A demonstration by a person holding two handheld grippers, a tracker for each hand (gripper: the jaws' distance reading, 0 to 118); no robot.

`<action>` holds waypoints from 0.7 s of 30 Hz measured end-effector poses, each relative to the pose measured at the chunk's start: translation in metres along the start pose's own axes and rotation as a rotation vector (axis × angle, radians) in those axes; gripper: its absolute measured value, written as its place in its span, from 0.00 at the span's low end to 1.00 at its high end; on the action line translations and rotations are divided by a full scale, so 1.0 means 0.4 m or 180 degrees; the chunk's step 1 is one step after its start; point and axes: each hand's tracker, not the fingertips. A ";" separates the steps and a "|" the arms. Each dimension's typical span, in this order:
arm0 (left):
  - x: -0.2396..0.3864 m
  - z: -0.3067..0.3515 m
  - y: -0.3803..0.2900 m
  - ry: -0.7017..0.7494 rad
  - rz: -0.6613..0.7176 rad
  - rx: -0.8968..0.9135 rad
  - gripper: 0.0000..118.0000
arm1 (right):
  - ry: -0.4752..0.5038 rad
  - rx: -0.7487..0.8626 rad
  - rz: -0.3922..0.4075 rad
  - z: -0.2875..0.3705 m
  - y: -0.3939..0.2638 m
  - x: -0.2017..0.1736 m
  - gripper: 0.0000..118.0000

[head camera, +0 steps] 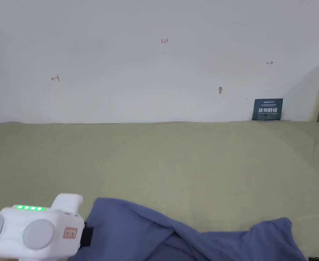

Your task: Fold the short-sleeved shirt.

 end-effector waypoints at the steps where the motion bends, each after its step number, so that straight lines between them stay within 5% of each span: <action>1: -0.014 -0.034 0.043 0.0005 -0.0006 -0.0025 0.00 | -0.0013 -0.0008 0.0009 -0.012 0.009 0.005 0.00; 3: -0.047 -0.113 0.135 0.0058 0.0050 -0.0059 0.09 | -0.0035 -0.0014 0.0026 -0.034 0.035 0.010 0.00; 4: -0.067 -0.155 0.181 0.0047 0.0061 -0.0179 0.26 | -0.0053 -0.0026 0.0032 -0.045 0.044 0.018 0.00; 6: -0.095 -0.238 0.248 0.0150 0.0189 -0.0331 0.85 | -0.0114 -0.0050 0.0045 -0.067 0.058 0.033 0.00; 7: -0.106 -0.280 0.270 0.0149 0.0206 -0.0380 0.95 | -0.0153 -0.0068 0.0061 -0.075 0.071 0.034 0.00; 13: -0.114 -0.433 0.285 0.0009 0.0595 -0.0739 0.93 | -0.0254 -0.0083 -0.0018 -0.087 0.094 0.076 0.00; 16: -0.101 -0.451 0.258 0.0301 0.0571 -0.0786 0.77 | -0.0281 -0.0066 -0.0047 -0.075 0.100 0.095 0.00; 19: -0.080 -0.390 0.240 0.0295 0.0449 -0.0534 0.69 | -0.0082 -0.0133 -0.0390 -0.085 0.111 0.133 0.03; 20: -0.074 -0.373 0.248 0.0338 0.0325 -0.0483 0.53 | -0.0027 -0.0202 -0.0483 -0.098 0.119 0.144 0.15; 21: -0.064 -0.360 0.244 0.0322 0.0284 -0.0483 0.17 | -0.0010 -0.0291 -0.0507 -0.116 0.125 0.148 0.51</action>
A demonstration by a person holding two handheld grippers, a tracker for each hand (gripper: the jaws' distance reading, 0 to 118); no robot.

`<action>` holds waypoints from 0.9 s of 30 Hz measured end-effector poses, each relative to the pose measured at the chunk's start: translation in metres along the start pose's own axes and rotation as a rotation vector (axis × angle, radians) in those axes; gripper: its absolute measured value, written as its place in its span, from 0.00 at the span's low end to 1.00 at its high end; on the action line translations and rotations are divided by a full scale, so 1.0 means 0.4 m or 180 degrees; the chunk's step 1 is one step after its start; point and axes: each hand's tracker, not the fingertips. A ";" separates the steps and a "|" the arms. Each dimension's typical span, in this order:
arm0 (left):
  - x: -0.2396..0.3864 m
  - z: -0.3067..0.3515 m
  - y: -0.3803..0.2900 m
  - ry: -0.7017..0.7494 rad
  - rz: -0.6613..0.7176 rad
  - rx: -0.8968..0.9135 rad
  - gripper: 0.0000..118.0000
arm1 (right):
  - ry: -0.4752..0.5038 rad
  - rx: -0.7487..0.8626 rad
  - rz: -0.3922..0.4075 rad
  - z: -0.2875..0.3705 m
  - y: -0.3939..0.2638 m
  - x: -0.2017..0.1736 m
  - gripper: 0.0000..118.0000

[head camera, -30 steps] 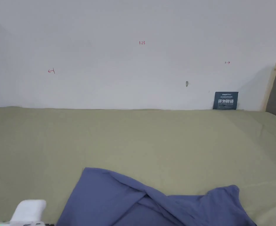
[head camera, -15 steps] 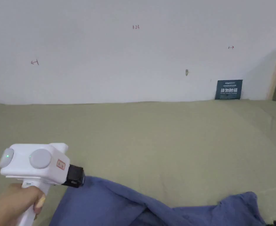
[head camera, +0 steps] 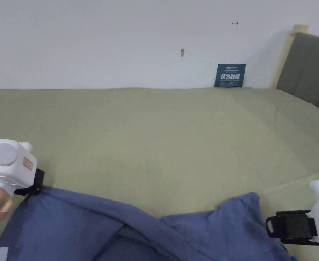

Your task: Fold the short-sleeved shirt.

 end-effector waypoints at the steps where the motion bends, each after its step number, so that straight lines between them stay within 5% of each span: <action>1: 0.000 0.026 -0.010 -0.0107 0.0033 0.0054 0.01 | 0.0049 -0.0122 0.0039 -0.027 0.009 0.002 0.82; 2: 0.005 0.043 -0.015 -0.0118 0.0073 0.0065 0.01 | 0.0052 -0.0065 0.0061 -0.033 0.015 -0.002 0.97; 5: 0.004 0.053 -0.001 -0.0070 -0.0020 0.0041 0.01 | 0.0040 -0.0204 0.0256 -0.082 0.033 -0.017 0.86; 9: 0.000 0.038 0.005 -0.0050 -0.0030 0.0018 0.01 | -0.0089 -0.0459 0.0594 -0.159 0.033 -0.049 0.84; 11: -0.005 0.023 0.004 -0.0049 -0.0057 0.0000 0.01 | -0.0117 -0.0454 0.0812 -0.175 0.018 -0.070 0.66; 12: -0.001 0.022 0.005 -0.0045 -0.0075 -0.0009 0.01 | -0.0144 -0.0484 0.0862 -0.181 0.018 -0.074 0.42; 14: -0.001 0.015 0.006 -0.0043 -0.0103 -0.0028 0.01 | -0.0154 -0.0531 0.0741 -0.183 0.009 -0.068 0.09; 15: -0.007 0.012 0.004 -0.0049 -0.0106 -0.0033 0.01 | -0.0131 -0.0497 0.0603 -0.177 0.008 -0.062 0.04; 27: -0.028 0.147 0.049 -0.0129 -0.0144 0.0274 0.01 | 0.0374 -0.0093 0.0127 0.009 0.106 -0.047 0.02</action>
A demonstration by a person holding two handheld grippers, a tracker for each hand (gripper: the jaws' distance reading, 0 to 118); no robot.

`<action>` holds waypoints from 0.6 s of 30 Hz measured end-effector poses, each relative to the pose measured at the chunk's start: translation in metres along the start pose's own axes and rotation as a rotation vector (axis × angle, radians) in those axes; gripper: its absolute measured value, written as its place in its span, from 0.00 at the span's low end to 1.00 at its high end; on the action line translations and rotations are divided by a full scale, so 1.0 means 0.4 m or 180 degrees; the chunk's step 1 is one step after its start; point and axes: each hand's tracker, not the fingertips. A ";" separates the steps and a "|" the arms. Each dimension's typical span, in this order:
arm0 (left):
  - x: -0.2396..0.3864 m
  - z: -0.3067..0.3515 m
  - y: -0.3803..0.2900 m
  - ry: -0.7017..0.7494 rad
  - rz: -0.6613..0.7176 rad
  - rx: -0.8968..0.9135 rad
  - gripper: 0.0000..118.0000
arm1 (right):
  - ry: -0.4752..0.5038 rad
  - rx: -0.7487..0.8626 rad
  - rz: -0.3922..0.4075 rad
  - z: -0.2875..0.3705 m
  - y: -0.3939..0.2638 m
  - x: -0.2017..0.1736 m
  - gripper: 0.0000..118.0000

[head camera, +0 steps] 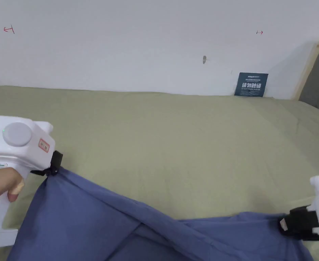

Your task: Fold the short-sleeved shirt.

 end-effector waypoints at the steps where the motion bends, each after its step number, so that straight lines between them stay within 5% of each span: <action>1: -0.002 0.021 0.013 -0.0006 -0.0005 0.0040 0.01 | 0.0031 0.0022 0.0005 0.014 0.021 -0.002 0.02; 5: -0.017 0.129 0.069 0.0035 0.0006 0.0349 0.01 | 0.0131 0.0239 -0.0086 0.081 0.115 -0.034 0.02; 18: -0.077 0.426 0.296 0.0295 0.0040 0.1020 0.01 | -0.0133 0.0752 0.0291 0.221 0.443 -0.164 0.02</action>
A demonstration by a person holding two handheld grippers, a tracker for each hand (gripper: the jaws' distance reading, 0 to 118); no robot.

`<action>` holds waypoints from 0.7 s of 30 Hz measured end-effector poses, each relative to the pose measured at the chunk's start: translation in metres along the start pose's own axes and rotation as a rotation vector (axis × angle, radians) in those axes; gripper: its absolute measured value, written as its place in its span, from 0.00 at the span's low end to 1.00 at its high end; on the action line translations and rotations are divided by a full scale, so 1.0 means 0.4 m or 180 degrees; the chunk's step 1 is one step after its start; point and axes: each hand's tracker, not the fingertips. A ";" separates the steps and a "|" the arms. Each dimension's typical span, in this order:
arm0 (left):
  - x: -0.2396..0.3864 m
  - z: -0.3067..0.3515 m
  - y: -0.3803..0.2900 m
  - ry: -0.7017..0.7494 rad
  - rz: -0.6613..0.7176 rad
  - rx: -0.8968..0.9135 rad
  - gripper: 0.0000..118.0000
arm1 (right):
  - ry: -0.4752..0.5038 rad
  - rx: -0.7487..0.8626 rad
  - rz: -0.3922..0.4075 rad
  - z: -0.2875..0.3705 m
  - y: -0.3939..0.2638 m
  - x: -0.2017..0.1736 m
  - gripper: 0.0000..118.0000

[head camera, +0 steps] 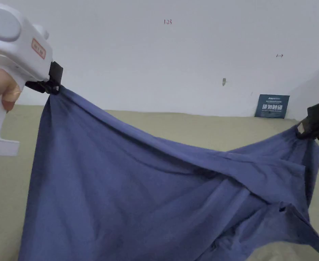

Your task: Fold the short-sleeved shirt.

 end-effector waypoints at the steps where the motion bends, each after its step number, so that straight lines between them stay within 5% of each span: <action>1: -0.004 0.009 0.020 0.0029 0.0000 0.0072 0.01 | -0.0020 0.0059 0.0036 0.002 0.028 -0.004 0.02; 9: 0.050 0.160 0.113 0.0239 0.0057 0.0440 0.01 | -0.0068 0.0494 0.0060 0.016 0.243 -0.059 0.02; 21: -0.118 0.076 0.378 0.0501 0.0309 0.0762 0.01 | -0.0252 0.1285 0.0258 0.014 0.548 -0.145 0.02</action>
